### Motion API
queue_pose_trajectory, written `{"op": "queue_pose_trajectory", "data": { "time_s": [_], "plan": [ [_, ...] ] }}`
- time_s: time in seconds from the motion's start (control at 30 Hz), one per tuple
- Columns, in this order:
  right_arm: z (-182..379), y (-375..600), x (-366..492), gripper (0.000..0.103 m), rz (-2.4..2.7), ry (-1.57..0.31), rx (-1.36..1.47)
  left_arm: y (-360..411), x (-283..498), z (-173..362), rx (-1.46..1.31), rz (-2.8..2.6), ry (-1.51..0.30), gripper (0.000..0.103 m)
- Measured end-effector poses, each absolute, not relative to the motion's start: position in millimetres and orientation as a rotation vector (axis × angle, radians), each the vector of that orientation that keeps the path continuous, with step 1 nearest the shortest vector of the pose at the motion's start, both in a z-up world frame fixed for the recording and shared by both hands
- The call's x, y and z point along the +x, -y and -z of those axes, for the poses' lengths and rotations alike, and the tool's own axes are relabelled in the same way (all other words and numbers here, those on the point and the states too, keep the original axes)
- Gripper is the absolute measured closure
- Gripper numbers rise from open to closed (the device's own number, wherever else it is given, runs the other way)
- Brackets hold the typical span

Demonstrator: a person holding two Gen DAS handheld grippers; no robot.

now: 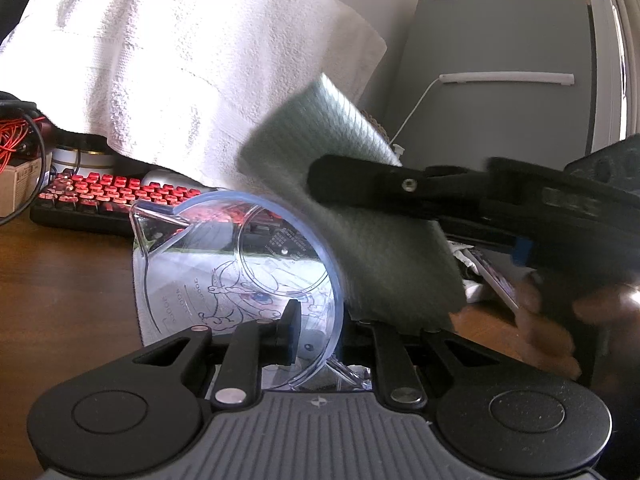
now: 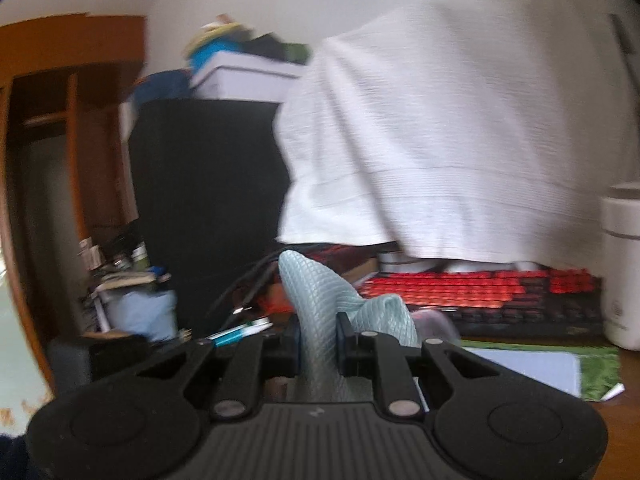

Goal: Clean container
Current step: 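Wipe the green cloth over the jug's outer wall with the right tool while the left tool holds it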

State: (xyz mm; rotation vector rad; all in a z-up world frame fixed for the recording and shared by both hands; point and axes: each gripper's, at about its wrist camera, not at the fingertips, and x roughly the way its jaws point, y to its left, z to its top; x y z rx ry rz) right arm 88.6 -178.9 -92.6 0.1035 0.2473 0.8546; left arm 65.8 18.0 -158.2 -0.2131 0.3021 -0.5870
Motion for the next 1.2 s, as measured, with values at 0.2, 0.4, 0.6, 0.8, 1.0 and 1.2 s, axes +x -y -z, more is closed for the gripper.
{"op": "queue_pose_trajectory", "data": {
  "time_s": [0.2, 0.4, 0.6, 0.8, 1.0, 1.2],
  "plan": [
    [91.9, 178.8, 91.5, 0.088, -0.834, -0.242, 0.099, -18.6, 64.5, 157.6, -0.213, 0.588, -0.302, 0.089],
    [91.8, 189.7, 109.4, 0.087, -0.719, -0.245, 0.122, -18.6, 63.9, 157.4, -0.213, 0.587, -0.299, 0.088],
    [93.3, 199.0, 119.5, 0.087, -0.645, -0.260, 0.157, -18.2, 64.5, 157.5, -0.210, 0.589, -0.302, 0.088],
    [92.1, 188.5, 106.4, 0.087, -0.715, -0.249, 0.114, -17.9, 64.6, 157.3, -0.209, 0.589, -0.305, 0.088],
    [87.4, 175.1, 89.6, 0.087, -0.786, -0.250, 0.046, -17.3, 64.7, 157.4, -0.208, 0.587, -0.303, 0.089],
    [85.0, 177.6, 87.3, 0.087, -0.798, -0.273, 0.068, -18.0, 60.6, 157.2, -0.210, 0.595, -0.265, 0.092]
  ]
}}
